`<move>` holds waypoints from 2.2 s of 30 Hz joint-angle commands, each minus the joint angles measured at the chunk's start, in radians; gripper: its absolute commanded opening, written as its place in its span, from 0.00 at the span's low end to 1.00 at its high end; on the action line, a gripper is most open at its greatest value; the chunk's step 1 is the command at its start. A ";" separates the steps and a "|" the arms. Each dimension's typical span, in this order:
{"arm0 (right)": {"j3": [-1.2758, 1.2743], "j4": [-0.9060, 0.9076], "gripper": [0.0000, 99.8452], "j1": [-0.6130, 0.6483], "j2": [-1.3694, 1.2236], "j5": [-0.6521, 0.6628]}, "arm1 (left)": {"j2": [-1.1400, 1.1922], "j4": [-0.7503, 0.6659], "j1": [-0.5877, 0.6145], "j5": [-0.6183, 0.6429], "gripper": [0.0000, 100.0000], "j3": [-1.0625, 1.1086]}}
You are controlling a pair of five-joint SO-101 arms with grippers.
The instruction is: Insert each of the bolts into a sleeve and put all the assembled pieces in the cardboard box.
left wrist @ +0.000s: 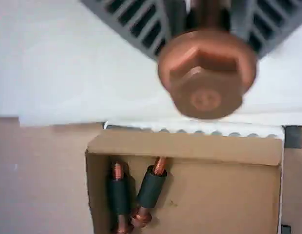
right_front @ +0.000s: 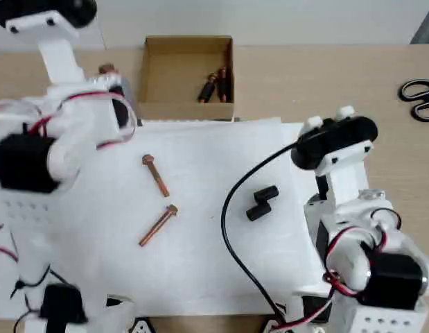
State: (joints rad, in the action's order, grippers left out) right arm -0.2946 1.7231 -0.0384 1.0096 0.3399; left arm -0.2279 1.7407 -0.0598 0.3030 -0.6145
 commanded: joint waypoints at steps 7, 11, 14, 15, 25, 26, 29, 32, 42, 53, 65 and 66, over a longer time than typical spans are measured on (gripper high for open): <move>-0.216 -0.128 0.00 0.010 0.236 0.000 | -0.379 -0.118 -0.006 -0.084 0.01 0.409; -0.391 -0.277 0.00 0.012 0.410 0.002 | -0.542 -0.299 -0.005 -0.087 0.01 0.619; -0.520 -0.343 0.00 0.070 0.544 0.000 | -0.663 -0.436 -0.005 -0.087 0.01 0.800; -0.559 -0.355 0.00 0.096 0.587 -0.002 | -0.706 -0.482 -0.005 -0.083 0.01 0.863; -0.795 -0.461 0.00 0.328 0.800 -0.138 | -1.191 -0.948 -0.034 -0.081 0.01 1.506; -0.802 -0.478 0.00 0.334 0.794 -0.161 | -1.235 -0.961 -0.046 -0.080 0.01 1.550; -0.838 -0.529 0.00 0.374 0.792 -0.187 | -1.353 -0.964 -0.091 -0.037 0.01 1.647; -0.884 -0.567 0.00 0.440 0.792 -0.192 | -1.444 -0.965 -0.124 0.038 0.01 1.718; -1.057 -0.828 0.00 0.671 0.792 -0.184 | -1.591 -0.991 -0.199 0.219 0.01 1.871; -1.158 -0.872 0.00 0.829 0.792 -0.184 | -1.587 -1.120 -0.296 0.261 0.01 1.914; -1.158 -0.872 0.00 0.753 0.792 -0.183 | -1.587 -1.068 -0.376 0.244 0.01 1.896; -1.157 -0.872 0.00 0.751 0.792 -0.183 | -1.587 -1.042 -0.391 0.227 0.01 1.891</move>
State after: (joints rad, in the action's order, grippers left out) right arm -1.4684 0.8807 0.7319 1.7937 0.1573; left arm -1.8052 0.6621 -0.4250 0.5562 1.3050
